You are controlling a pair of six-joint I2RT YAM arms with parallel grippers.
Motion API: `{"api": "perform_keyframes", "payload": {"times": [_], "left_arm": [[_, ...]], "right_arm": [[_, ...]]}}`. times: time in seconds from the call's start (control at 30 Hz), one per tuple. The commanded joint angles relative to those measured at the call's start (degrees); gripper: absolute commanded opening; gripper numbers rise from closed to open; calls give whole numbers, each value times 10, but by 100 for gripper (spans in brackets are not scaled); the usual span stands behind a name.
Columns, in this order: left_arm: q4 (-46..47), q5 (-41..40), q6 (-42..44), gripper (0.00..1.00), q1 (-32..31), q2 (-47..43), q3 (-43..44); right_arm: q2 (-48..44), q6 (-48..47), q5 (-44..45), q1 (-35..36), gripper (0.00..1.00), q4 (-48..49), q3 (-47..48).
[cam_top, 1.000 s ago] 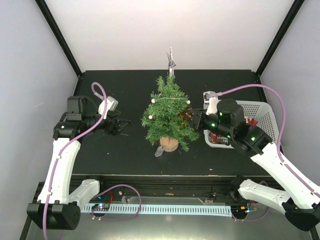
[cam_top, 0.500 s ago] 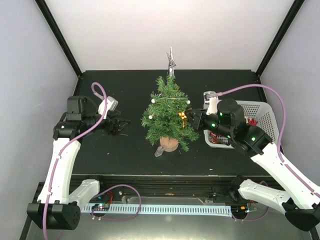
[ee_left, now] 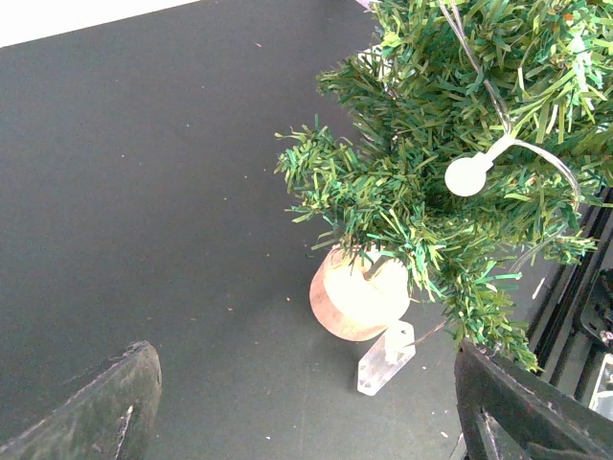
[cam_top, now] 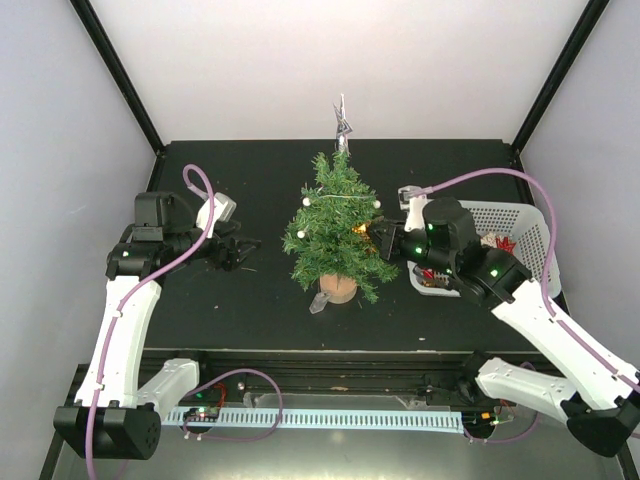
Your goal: Decorate the small christmas tree
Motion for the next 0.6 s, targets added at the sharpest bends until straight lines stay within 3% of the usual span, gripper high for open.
{"api": "perform_keyframes", "payload": {"times": [0.0, 0.17, 0.57], "left_arm": [[7, 4, 2, 84, -3, -5, 5], [10, 4, 1, 84, -3, -4, 4], [11, -2, 1, 84, -3, -2, 7]], "right_arm": [[6, 3, -11, 2, 9, 10, 5], [-23, -11, 50, 2, 12, -24, 27], [-21, -11, 181, -21, 42, -131, 56]]}}
